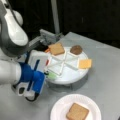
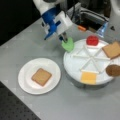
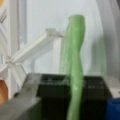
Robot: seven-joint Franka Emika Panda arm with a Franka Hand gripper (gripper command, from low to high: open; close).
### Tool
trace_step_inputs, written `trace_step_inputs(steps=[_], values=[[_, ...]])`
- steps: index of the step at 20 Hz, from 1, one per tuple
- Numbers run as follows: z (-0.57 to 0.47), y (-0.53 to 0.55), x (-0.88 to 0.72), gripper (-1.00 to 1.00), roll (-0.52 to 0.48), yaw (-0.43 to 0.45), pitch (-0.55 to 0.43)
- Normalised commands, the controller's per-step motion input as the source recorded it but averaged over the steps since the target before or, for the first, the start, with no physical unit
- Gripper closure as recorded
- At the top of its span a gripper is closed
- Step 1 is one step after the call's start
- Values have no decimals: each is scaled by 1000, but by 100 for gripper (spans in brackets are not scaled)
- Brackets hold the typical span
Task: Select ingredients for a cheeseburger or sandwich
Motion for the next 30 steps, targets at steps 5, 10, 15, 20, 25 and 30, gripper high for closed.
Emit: trace_step_inputs(steps=[5,10,15,20,25,30], values=[[356,-279,310,100,34,203,223],[156,-238,578,100,-16,269,165],[54,-325,916,100,-39,307,139],[-37,-355,957,100,-2,263,140],[-41,-285,638,100,10,205,134],[-21,-181,330,100,13,184,102]])
